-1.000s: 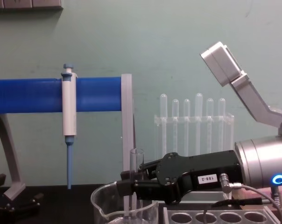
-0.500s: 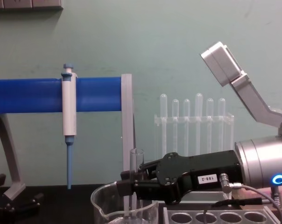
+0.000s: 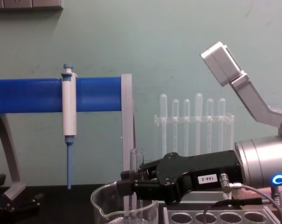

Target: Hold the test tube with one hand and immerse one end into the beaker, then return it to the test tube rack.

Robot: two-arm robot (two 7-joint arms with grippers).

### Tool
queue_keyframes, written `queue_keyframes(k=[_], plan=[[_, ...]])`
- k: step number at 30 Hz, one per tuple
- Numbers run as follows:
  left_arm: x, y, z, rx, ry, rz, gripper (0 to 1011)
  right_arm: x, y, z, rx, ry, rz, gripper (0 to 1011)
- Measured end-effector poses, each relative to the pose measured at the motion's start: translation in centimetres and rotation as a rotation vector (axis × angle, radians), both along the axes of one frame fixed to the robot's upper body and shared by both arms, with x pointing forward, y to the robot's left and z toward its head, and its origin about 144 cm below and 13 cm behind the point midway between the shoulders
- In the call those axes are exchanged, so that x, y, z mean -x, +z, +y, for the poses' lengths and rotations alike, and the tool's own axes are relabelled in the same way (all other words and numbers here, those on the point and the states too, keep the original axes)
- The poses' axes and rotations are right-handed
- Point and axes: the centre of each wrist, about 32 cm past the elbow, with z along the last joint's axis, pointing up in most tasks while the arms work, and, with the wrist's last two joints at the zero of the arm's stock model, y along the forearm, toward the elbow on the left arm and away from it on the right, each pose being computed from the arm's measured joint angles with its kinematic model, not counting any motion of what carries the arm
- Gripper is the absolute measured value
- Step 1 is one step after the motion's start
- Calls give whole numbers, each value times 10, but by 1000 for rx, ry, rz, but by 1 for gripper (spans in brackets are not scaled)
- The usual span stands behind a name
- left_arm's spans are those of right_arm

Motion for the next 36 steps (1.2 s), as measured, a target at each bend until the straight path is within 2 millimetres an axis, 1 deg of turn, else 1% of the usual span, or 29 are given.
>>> queue_keyframes(k=[32, 36], plan=[[0, 0, 0, 0, 0, 0, 1000, 0, 0, 0, 0, 0, 0, 238], [0, 0, 0, 0, 0, 0, 1000, 0, 3, 0, -5, 5, -4, 238]])
